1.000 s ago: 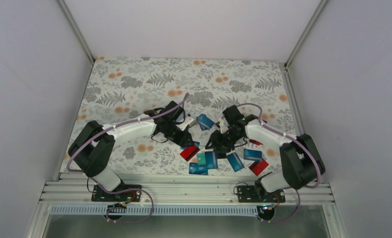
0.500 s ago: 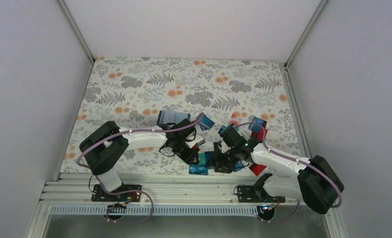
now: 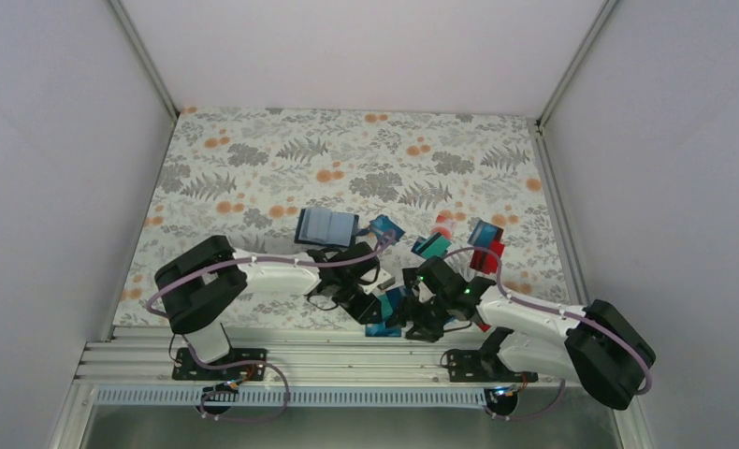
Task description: Put the credit cards into the card holder
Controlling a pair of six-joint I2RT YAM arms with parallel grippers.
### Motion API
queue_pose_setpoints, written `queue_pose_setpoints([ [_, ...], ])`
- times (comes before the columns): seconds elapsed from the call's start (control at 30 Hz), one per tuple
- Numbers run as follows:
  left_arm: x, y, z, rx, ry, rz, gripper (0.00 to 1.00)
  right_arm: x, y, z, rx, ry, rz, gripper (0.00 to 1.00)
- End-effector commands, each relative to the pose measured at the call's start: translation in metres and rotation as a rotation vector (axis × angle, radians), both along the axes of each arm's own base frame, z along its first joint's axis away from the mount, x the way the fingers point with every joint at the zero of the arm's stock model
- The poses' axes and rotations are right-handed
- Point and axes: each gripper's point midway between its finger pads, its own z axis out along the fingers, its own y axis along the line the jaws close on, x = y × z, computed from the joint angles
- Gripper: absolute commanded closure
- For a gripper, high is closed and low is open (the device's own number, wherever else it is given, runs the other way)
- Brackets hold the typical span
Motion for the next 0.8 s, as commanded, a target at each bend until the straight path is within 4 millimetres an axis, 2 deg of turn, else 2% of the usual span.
queue_pose_setpoints([
  [0.0,-0.015,0.013,-0.024,0.086,0.018,0.019,0.66,-0.003,-0.004,-0.009,-0.005,-0.007,-0.026,0.34],
  [0.17,-0.015,0.011,-0.028,0.102,0.013,0.027,0.66,-0.006,-0.008,-0.016,-0.026,0.003,-0.026,0.33],
  [0.33,-0.013,0.006,-0.027,0.099,0.009,0.030,0.66,-0.001,0.000,-0.018,0.016,-0.029,-0.002,0.35],
  [0.5,-0.014,0.008,-0.028,0.104,0.015,0.031,0.66,0.002,0.002,-0.022,0.028,-0.042,0.002,0.44],
  [0.77,-0.014,0.009,-0.030,0.109,0.010,0.033,0.67,0.002,-0.001,-0.026,0.066,-0.037,-0.023,0.67],
])
